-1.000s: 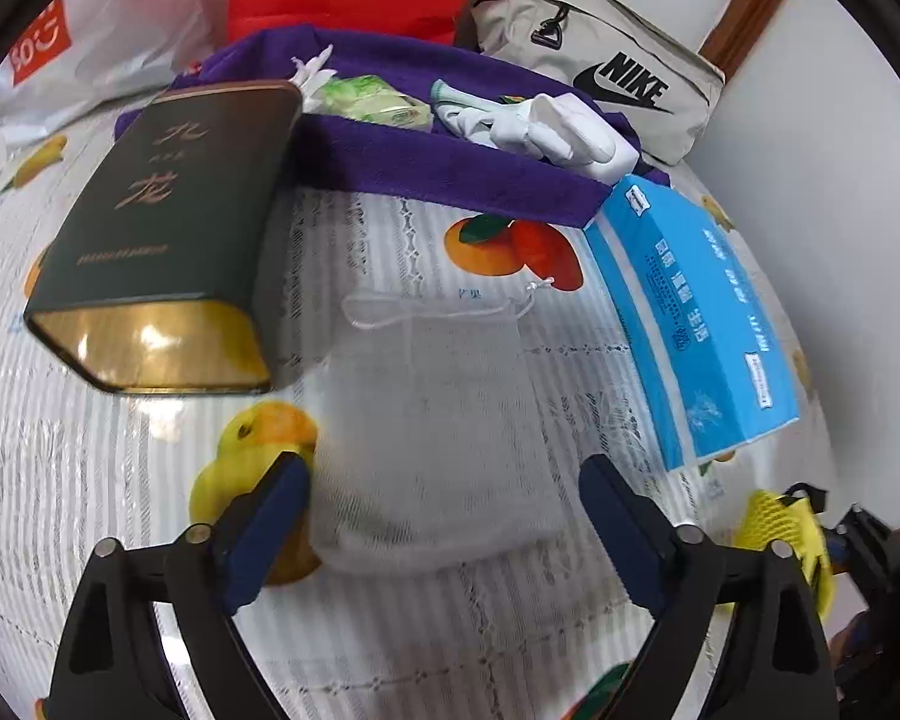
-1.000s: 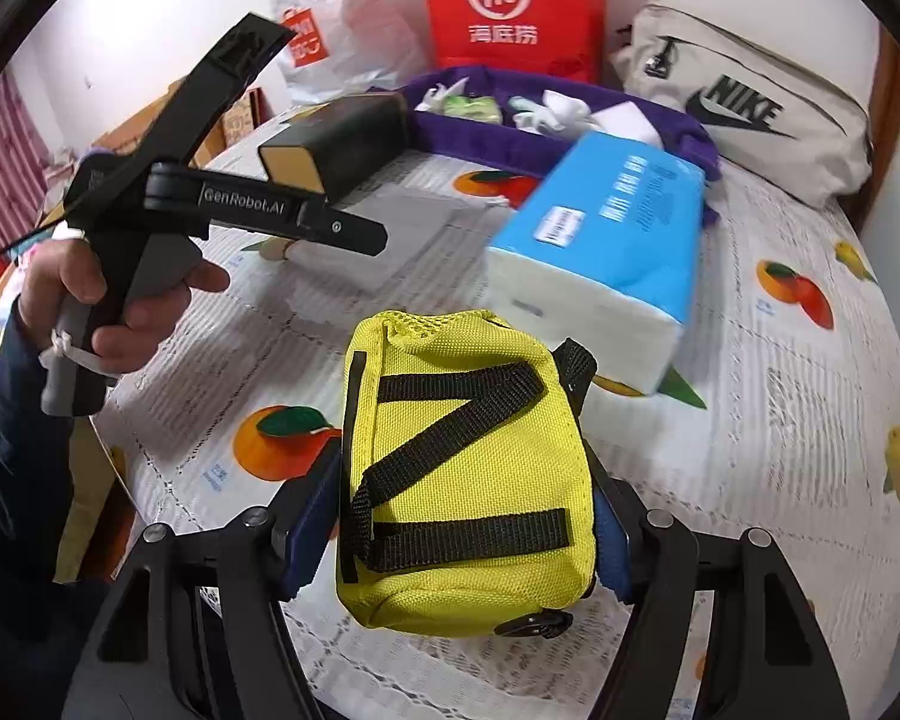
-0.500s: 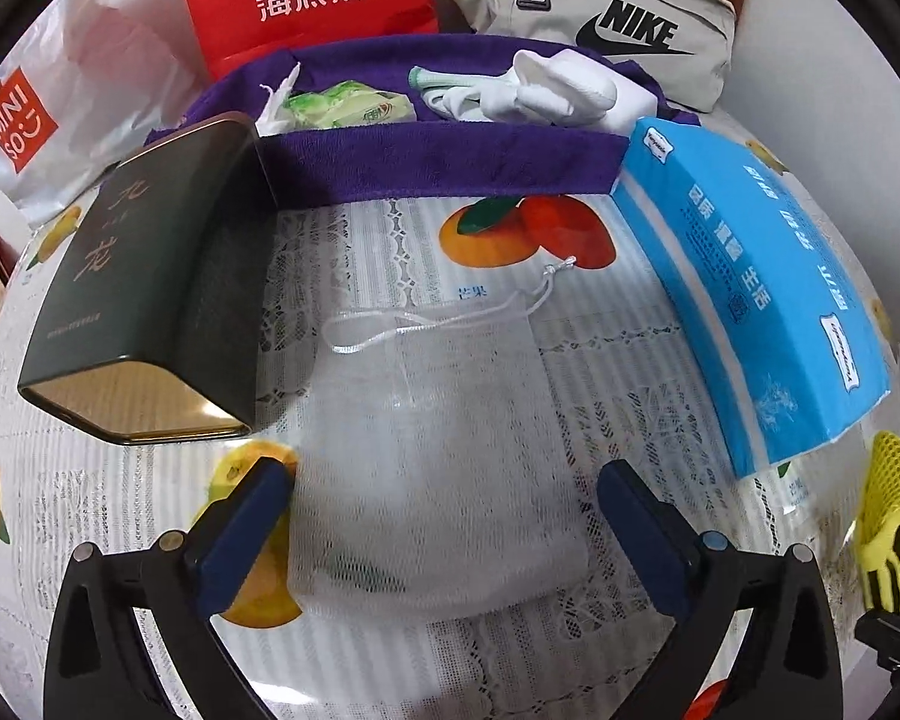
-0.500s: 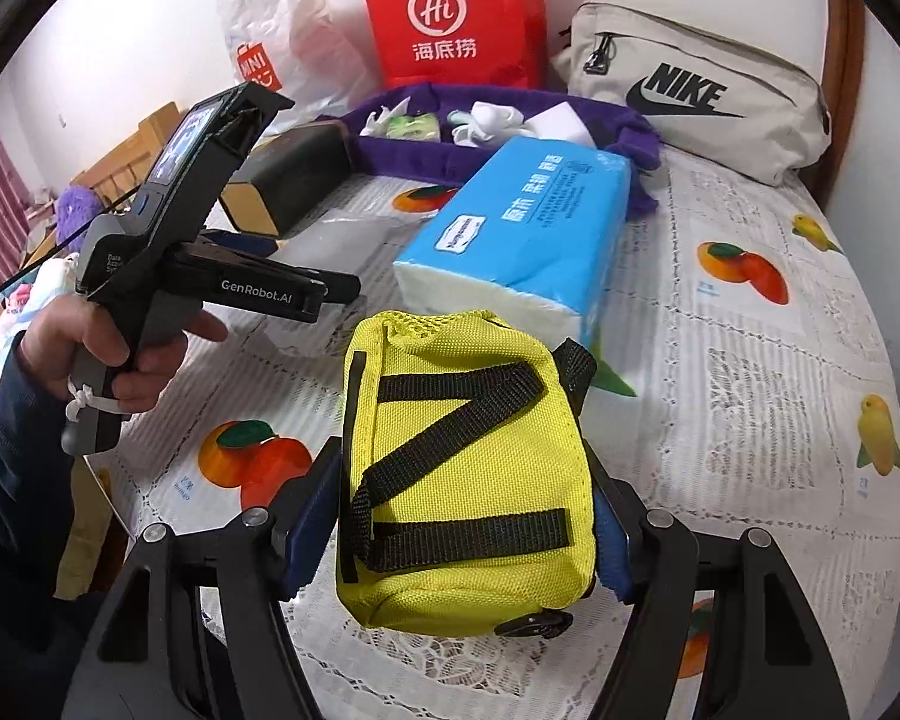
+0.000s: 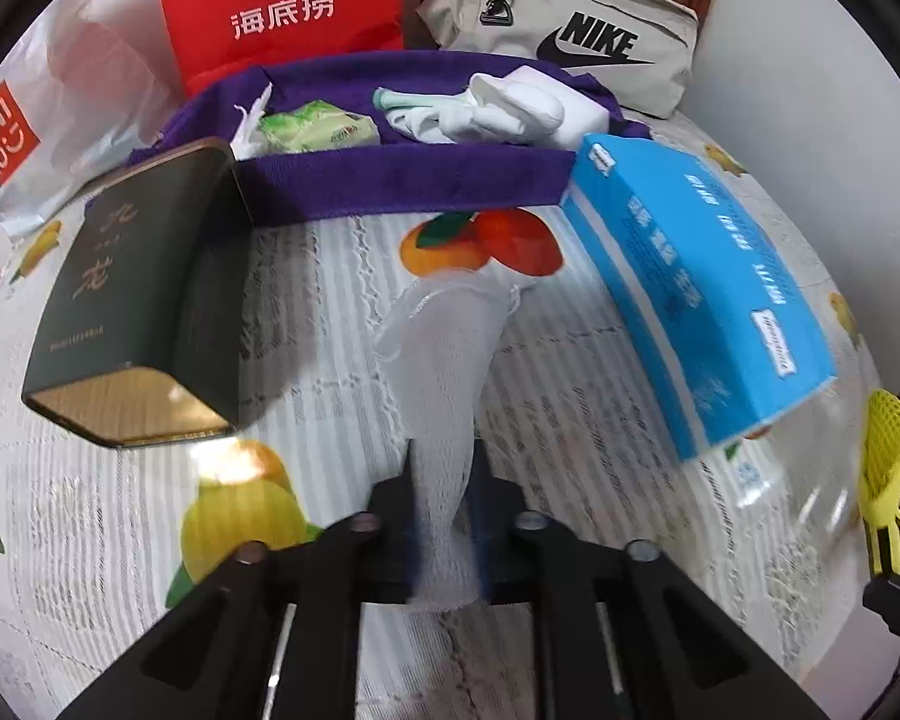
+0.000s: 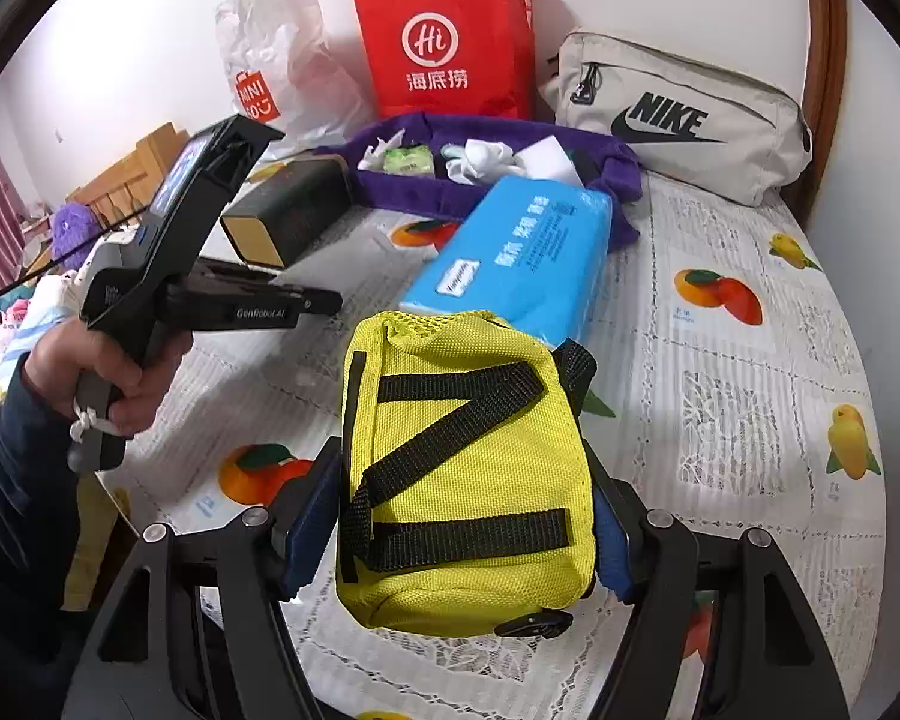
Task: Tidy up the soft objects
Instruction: 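Carry the mesh bag with the left tool over the towel while the right tool carries the pouch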
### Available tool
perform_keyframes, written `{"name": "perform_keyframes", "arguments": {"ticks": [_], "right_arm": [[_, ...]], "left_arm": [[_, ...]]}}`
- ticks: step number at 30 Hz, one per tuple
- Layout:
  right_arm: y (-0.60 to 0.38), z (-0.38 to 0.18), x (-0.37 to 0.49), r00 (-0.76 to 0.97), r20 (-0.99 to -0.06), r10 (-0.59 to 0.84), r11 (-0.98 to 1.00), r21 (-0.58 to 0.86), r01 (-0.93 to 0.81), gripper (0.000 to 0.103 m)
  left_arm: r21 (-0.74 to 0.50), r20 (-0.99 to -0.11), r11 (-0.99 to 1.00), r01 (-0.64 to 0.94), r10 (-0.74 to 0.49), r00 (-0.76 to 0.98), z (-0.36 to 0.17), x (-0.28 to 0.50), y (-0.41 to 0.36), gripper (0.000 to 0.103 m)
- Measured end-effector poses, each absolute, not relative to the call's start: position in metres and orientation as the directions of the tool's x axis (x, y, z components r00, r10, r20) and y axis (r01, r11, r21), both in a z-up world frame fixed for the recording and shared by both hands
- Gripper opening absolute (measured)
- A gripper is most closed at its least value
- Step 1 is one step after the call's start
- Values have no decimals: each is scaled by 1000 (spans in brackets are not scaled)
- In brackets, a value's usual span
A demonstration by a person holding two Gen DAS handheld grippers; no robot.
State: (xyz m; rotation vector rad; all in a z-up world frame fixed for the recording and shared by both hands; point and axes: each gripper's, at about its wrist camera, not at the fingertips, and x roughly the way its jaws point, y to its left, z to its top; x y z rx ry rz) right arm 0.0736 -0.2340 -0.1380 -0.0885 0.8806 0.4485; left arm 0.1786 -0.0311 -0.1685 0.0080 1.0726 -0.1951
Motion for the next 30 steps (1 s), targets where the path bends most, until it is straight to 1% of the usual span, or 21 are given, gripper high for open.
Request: {"name": "perform_keyframes", "arguments": {"ticks": [2,7,12,16,22,30], "right_arm": [[-233,-134,74,555,-758,342,906,109,-410,71],[-231,-120,79,564,-745,356,904,123,-409,71],[-230,-106,101,574,-737,358,911,140,-389,71],[-228,-96,117,579,-733,357,915,148,-375,71],[-222,-80,132,598,-703,385,906,165,-390,71],[-219,-74,152,597,-704,384,909,178,-376,71]], "left_arm": [[-113,-869,980,166,-178,462,-163,173,-29,11],[-104,-849,979,174,-178,498,-140,160,-23,11],[-137,-832,981,135,-188,522,-122,154,-9,11],[-126,-823,985,118,-170,542,-107,156,-6,10],[-119,-805,987,110,-161,571,-84,162,-1,11],[-118,-792,986,114,-162,589,-68,176,0,11]]}}
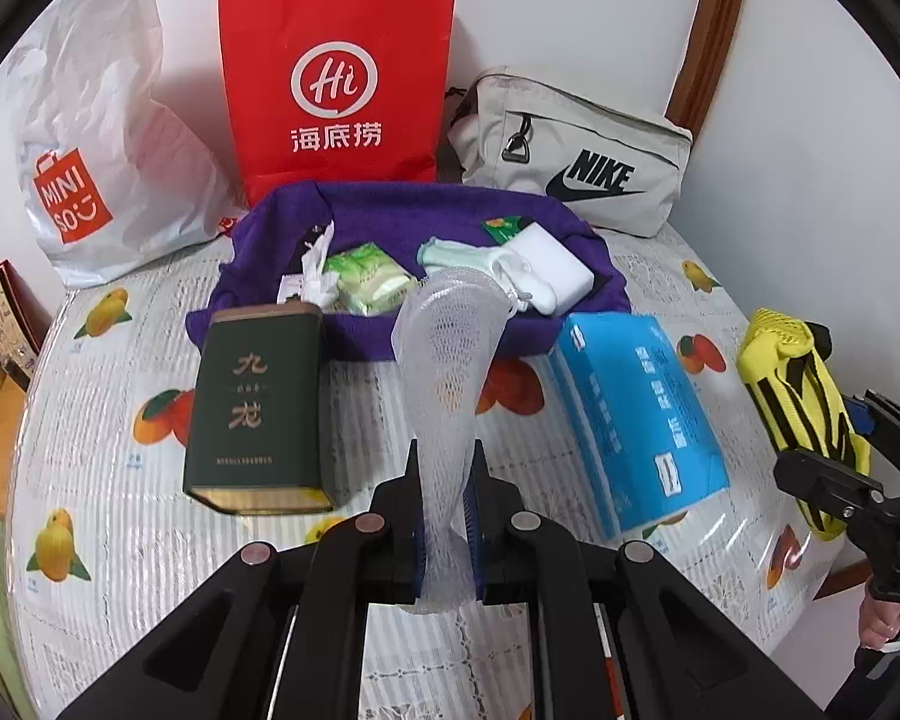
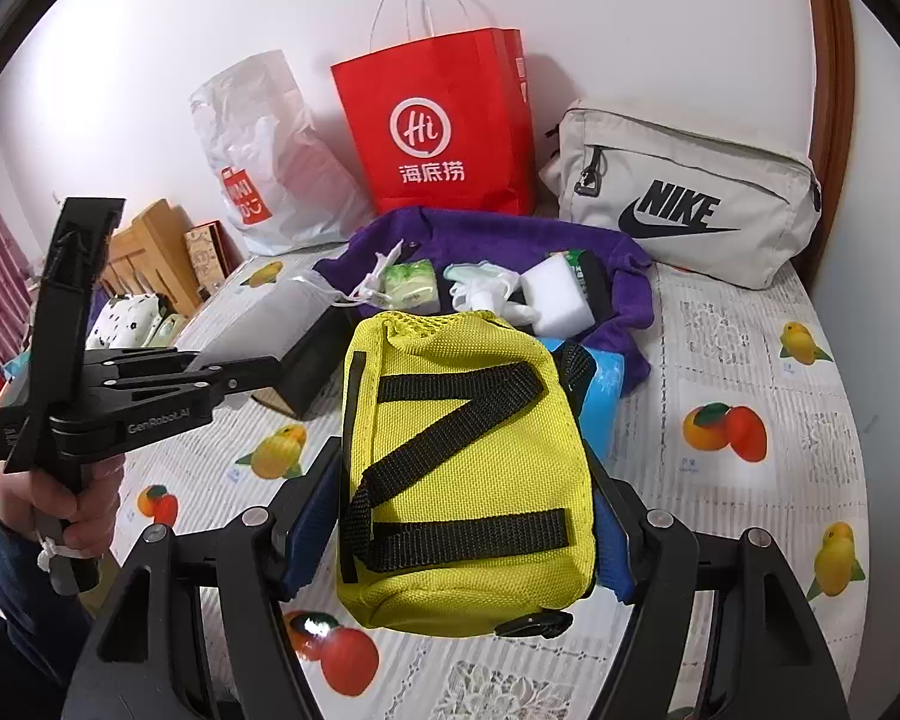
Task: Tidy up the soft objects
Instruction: 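Carry the mesh bag with the left tool over the towel while the right tool carries the pouch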
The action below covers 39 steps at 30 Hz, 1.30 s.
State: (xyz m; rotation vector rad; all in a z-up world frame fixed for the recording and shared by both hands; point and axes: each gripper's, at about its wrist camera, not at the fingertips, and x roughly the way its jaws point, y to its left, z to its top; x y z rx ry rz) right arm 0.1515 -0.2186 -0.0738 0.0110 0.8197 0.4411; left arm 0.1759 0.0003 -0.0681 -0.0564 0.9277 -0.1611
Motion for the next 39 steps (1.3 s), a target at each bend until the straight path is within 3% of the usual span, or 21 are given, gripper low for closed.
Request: {"name": "perform_keyframes", "arguments": {"ticks": [39], "right_arm": [[-215,-66,294,620,-704,347,931,179,-317,71]], "left_arm": [[-156,-800,988,-5,-123,587,-64,278,67,11]]}}
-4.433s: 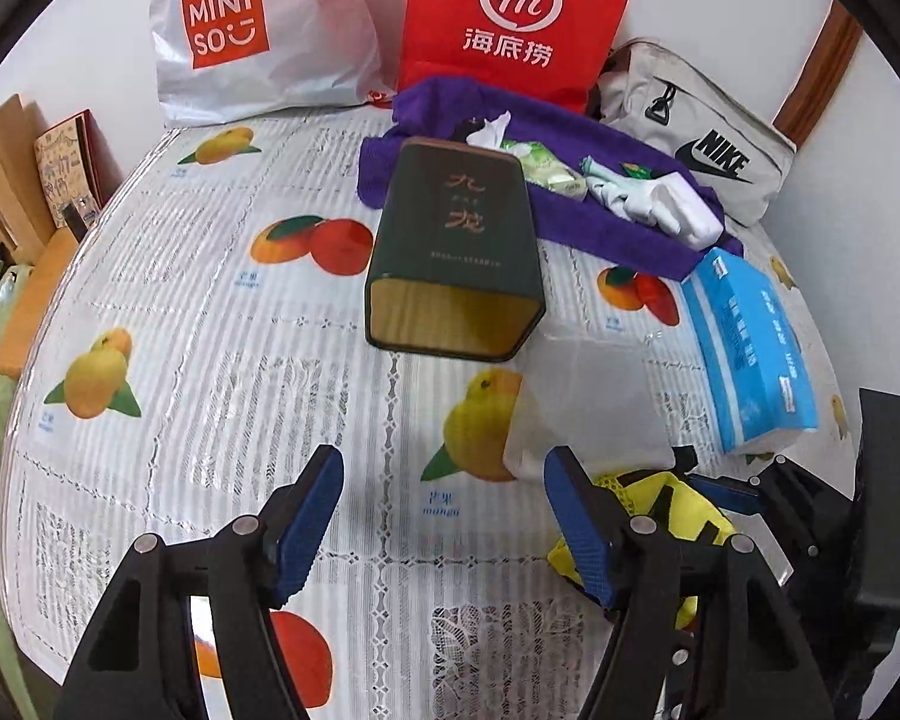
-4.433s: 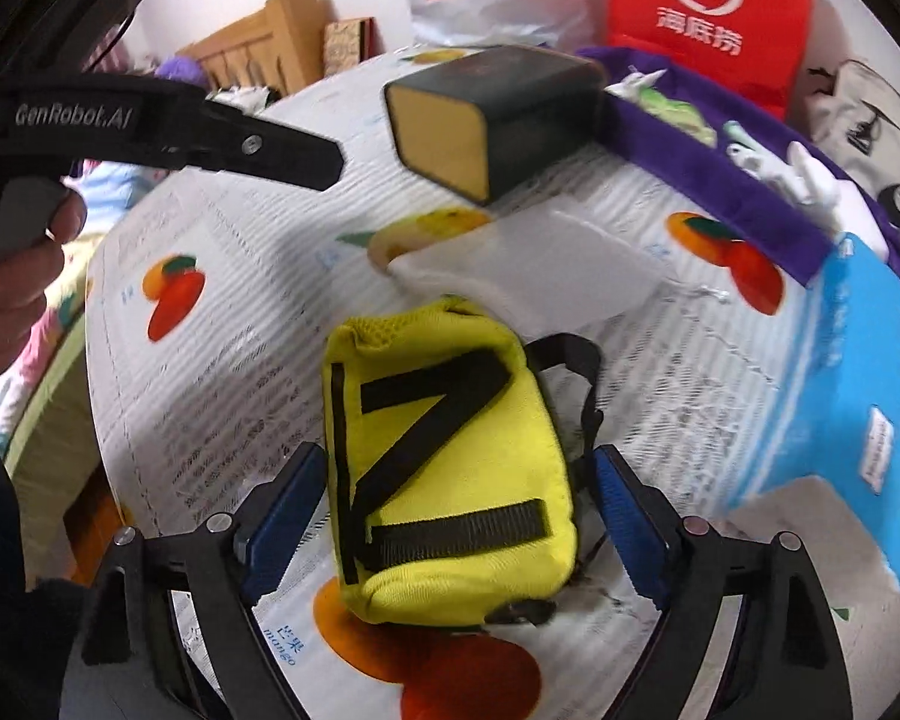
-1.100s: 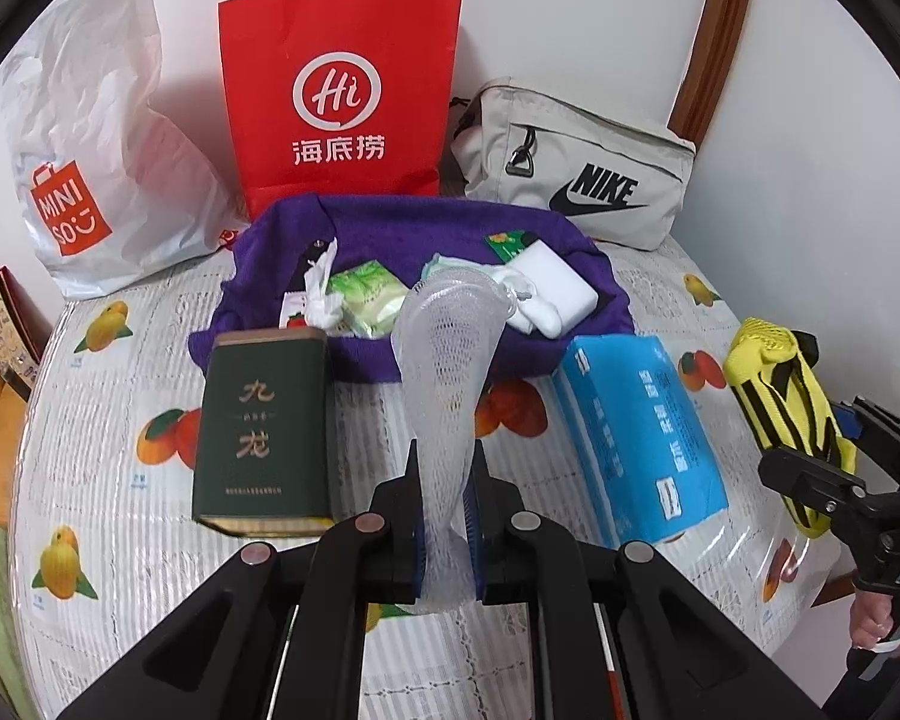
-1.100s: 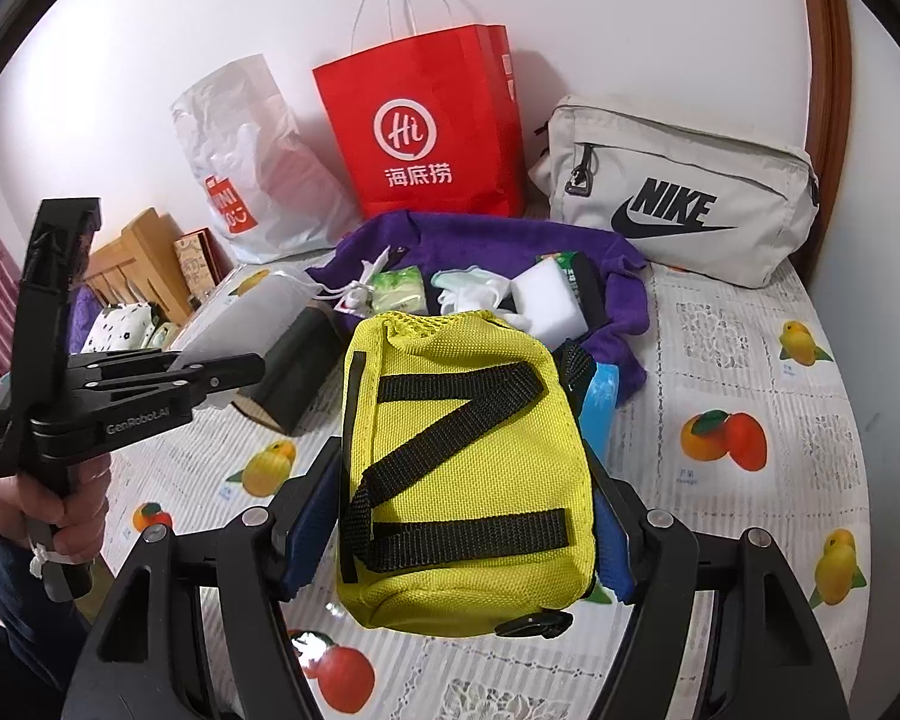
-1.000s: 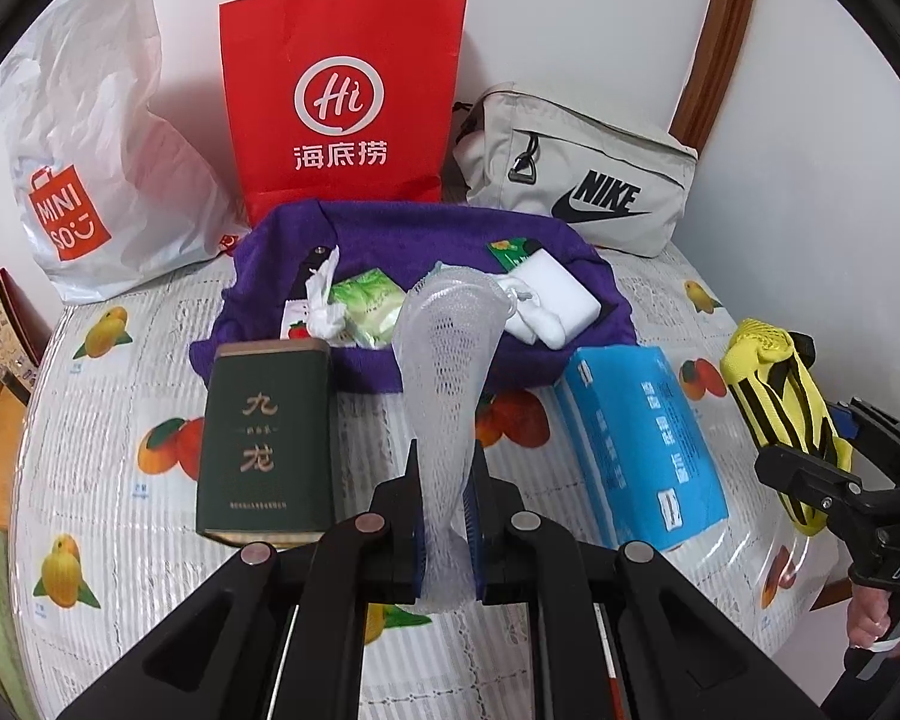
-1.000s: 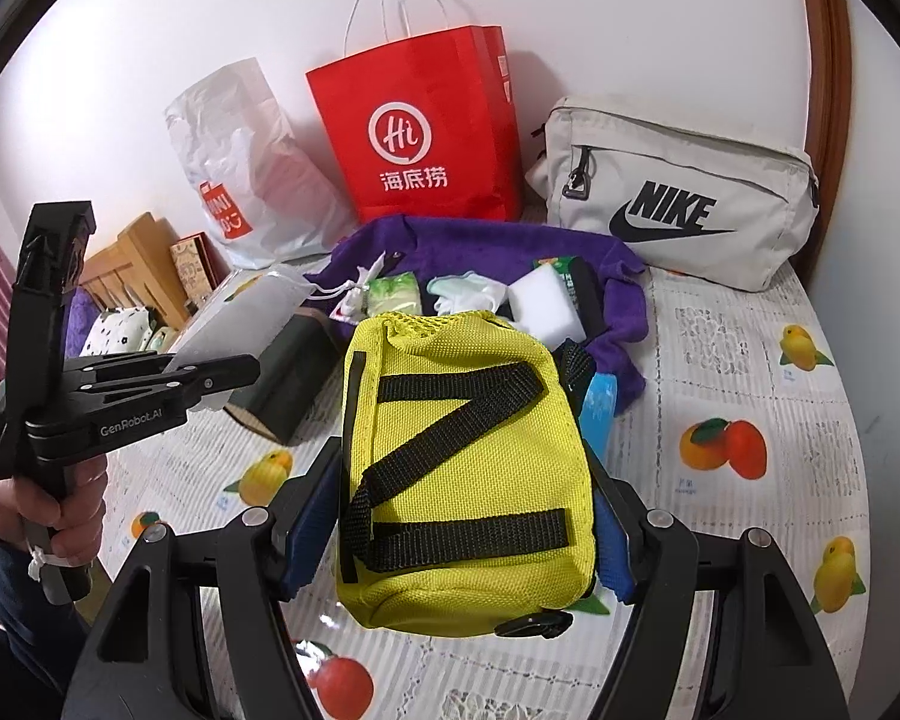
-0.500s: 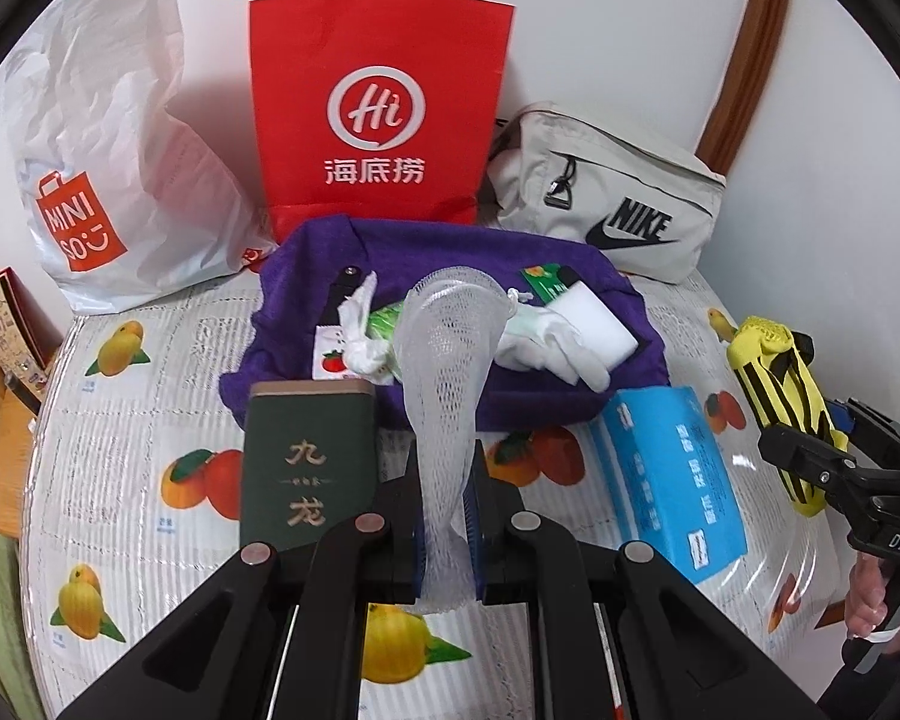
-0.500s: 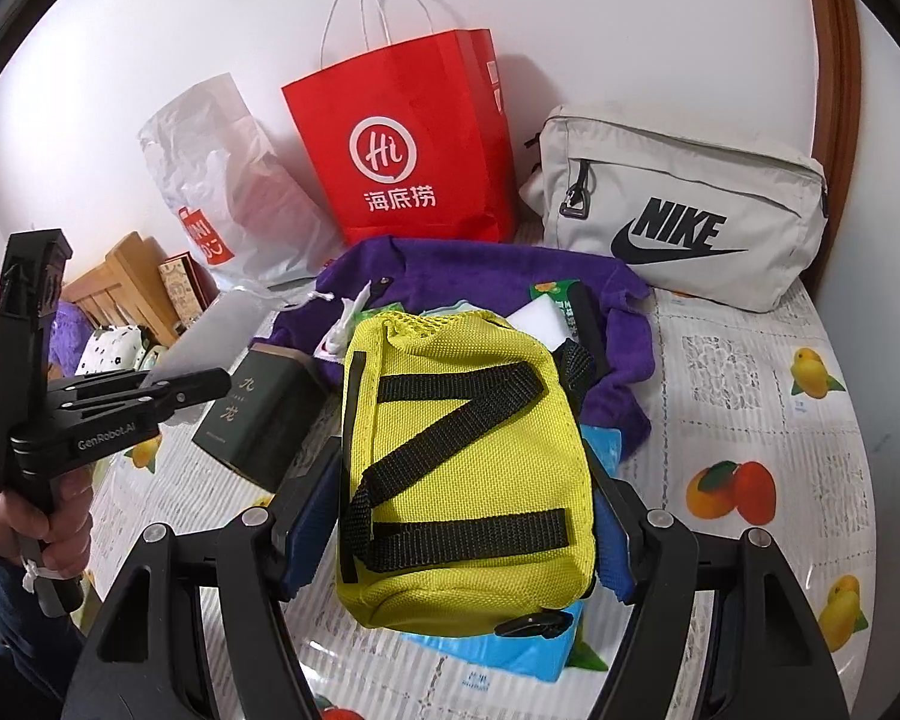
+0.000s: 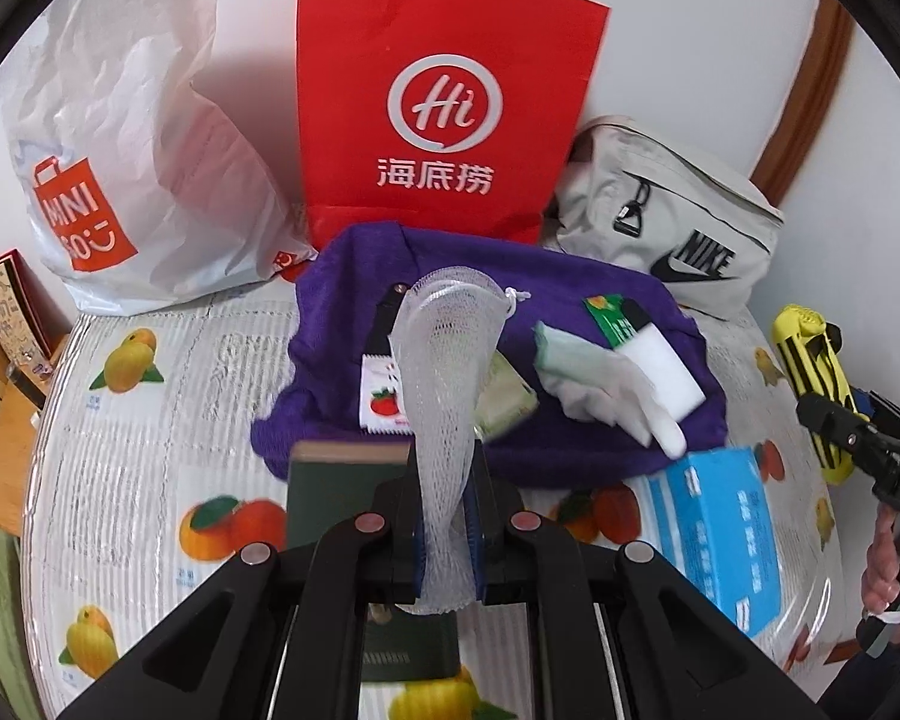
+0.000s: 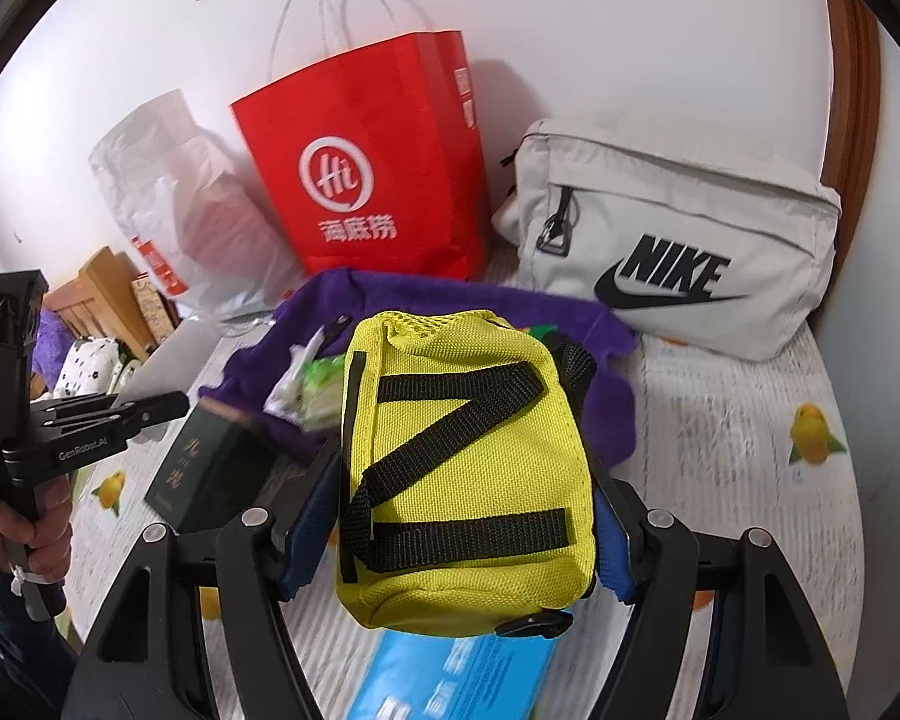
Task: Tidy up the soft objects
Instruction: 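Carry the mesh bag with the left tool over the towel while the right tool carries the pouch, then lower the mesh bag and yellow pouch onto the towel, opening both tools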
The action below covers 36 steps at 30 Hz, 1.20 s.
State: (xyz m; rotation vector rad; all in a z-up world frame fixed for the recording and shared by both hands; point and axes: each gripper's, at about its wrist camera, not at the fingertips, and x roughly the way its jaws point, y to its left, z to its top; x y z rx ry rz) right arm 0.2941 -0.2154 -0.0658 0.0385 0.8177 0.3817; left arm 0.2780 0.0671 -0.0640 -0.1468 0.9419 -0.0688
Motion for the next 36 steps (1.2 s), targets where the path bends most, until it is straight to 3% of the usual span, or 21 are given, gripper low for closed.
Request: {"name": "perform_keyframes", "arguments": {"ticks": [21,36], "right_arm": [[-202,-107,422,518,-788,333,935,206,-288,72],[-203,-148,445,426,-839,339,932,238,-273,72]], "left_arm": [[-167,-837,986,-19,-131,531,-90,383,75,11],[-197,-889,979,-58,-154,431,-135,416,74,11]]}}
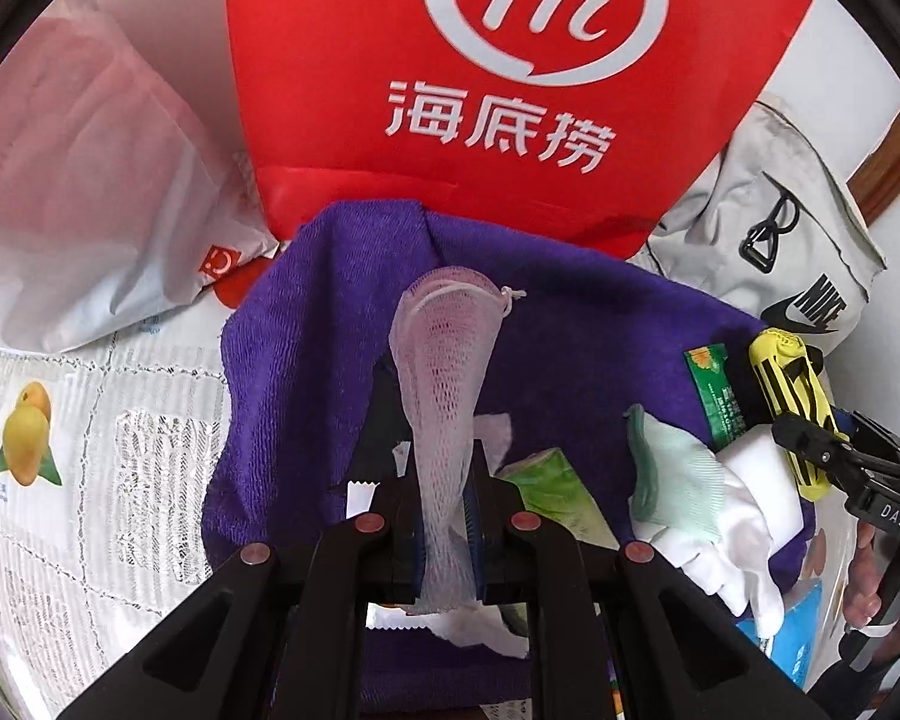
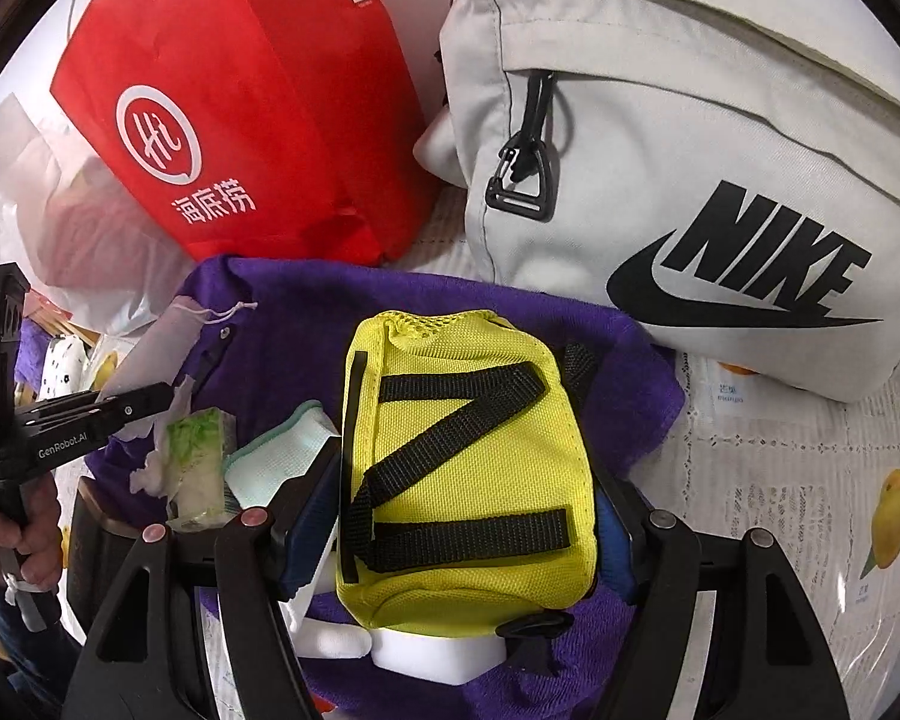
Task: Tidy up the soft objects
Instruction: 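Lower the mesh bag and yellow pouch onto the towel, opening both tools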
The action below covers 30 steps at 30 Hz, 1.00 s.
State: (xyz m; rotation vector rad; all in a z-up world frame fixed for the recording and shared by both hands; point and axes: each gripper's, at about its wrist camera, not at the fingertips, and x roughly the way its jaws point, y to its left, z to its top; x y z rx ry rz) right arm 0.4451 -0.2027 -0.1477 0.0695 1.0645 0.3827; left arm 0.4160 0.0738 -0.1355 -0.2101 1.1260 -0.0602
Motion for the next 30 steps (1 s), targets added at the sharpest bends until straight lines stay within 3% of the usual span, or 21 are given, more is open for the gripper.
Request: {"name": "perform_keyframes", "arguments": {"ticks": [3,10,12,13,15,30], "right_arm": [[-201,-151,447,421,-838,346,930,246,-274,73],[-186,-158,447,406,-854,325,927,204,-313,75],[-184,-157,446,422,-853,306,932,179,-314,78],[-183,-157,445,437,-850,293,937,164,-308,84],[-182,-156,444,457,-840,292,939,162,-302,89],[-194,-117,421,504,-803,317,937,183,-298,90]], "left_arm": [[-200,-886,978,-61,-155,436,-137,417,75,11],[-207,-886,977,-47,-167,432,-140,420,73,27],[-201,-881,979,-32,-167,443,-138,419,70,39],[-195,-879,980,-27,-163,447,-137,420,68,53],[-168,-875,986,-19,-141,463,-134,421,62,69],[-148,-865,989,-15,-122,488,-106,408,58,70]]}}
